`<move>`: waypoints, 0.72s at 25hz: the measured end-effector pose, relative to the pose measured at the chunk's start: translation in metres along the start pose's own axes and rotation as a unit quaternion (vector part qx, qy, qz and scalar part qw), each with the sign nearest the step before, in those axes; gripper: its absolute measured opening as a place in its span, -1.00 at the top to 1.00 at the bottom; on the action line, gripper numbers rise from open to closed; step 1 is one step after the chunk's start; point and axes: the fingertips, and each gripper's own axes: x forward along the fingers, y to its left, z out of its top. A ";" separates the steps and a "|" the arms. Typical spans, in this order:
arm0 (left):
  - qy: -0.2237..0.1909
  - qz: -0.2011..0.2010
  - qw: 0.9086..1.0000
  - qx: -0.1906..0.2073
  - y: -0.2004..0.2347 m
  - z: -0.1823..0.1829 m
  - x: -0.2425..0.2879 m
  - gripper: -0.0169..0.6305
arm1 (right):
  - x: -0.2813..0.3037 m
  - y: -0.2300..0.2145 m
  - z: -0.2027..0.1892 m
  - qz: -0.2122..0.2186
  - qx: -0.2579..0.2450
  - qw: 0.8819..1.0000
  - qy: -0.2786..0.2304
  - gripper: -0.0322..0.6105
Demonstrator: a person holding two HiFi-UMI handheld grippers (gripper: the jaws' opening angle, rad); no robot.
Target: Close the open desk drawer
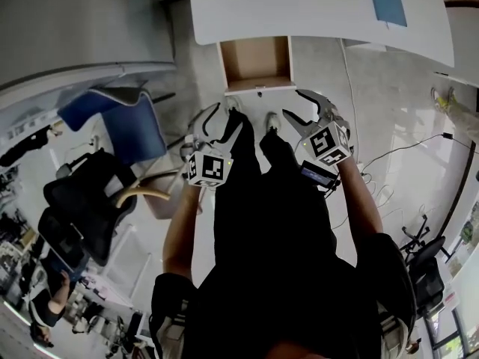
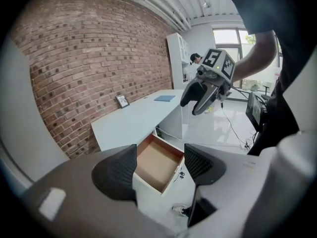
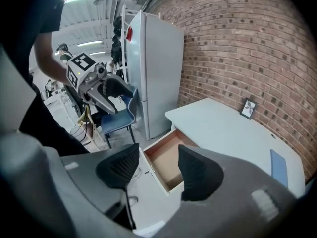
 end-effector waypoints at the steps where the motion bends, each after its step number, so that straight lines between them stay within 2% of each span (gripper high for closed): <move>1: 0.007 -0.006 1.000 0.005 0.000 -0.007 0.008 -0.04 | 0.008 -0.003 -0.006 0.002 -0.007 1.000 0.009 0.12; 9: 0.056 -0.047 0.997 0.030 -0.005 -0.066 0.070 -0.05 | 0.068 -0.010 -0.070 0.031 -0.033 0.995 0.083 0.12; 18: 0.124 -0.110 0.984 0.061 -0.034 -0.142 0.128 -0.02 | 0.127 -0.008 -0.148 0.064 -0.073 0.982 0.161 0.12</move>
